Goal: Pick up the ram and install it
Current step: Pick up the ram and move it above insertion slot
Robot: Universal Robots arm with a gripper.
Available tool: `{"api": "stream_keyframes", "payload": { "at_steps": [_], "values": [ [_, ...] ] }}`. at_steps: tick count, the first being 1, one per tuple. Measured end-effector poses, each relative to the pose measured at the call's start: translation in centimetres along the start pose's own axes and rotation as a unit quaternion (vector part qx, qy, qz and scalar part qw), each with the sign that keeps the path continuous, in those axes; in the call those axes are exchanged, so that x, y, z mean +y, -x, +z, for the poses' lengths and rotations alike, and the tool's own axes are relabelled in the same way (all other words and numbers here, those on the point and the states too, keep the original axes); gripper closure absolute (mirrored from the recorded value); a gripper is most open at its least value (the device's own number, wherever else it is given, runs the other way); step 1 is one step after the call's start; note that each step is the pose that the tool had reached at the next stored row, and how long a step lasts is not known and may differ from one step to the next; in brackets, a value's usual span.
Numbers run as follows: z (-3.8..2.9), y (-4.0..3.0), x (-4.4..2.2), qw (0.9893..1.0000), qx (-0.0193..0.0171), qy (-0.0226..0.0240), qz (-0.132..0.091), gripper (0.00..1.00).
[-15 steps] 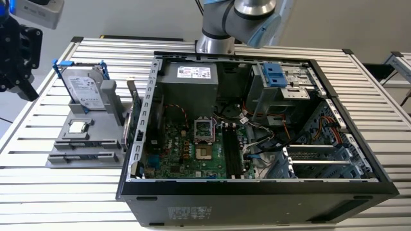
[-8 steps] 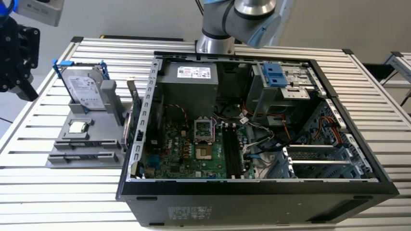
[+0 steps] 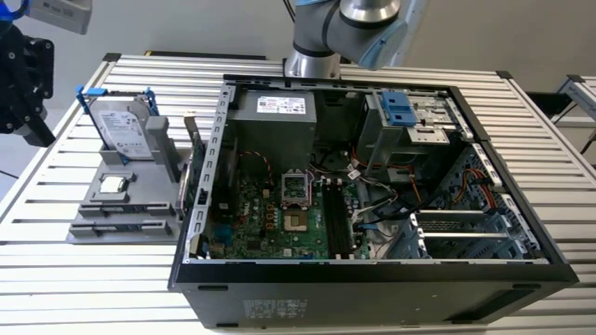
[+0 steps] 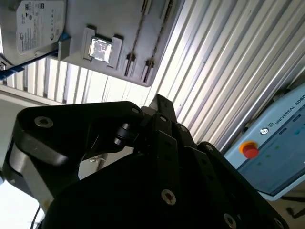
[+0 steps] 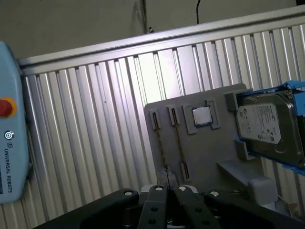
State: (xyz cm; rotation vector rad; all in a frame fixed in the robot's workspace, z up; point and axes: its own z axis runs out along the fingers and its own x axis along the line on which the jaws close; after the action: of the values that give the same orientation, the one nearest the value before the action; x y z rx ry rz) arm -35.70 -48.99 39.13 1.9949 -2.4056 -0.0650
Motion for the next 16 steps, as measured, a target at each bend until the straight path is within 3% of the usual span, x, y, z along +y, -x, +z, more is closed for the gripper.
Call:
{"api": "stream_keyframes", "payload": {
  "at_steps": [5,9,12,16],
  "values": [
    [0.0,0.0,0.0,0.9997,0.0009,-0.0008,-0.023,1.0],
    [0.0,0.0,0.0,0.9989,0.0017,-0.0007,-0.047,1.0],
    [0.0,0.0,0.0,0.9978,0.0025,-0.0007,-0.067,1.0],
    [0.0,0.0,0.0,0.9954,0.0037,-0.0003,-0.096,1.0]
  ]
}}
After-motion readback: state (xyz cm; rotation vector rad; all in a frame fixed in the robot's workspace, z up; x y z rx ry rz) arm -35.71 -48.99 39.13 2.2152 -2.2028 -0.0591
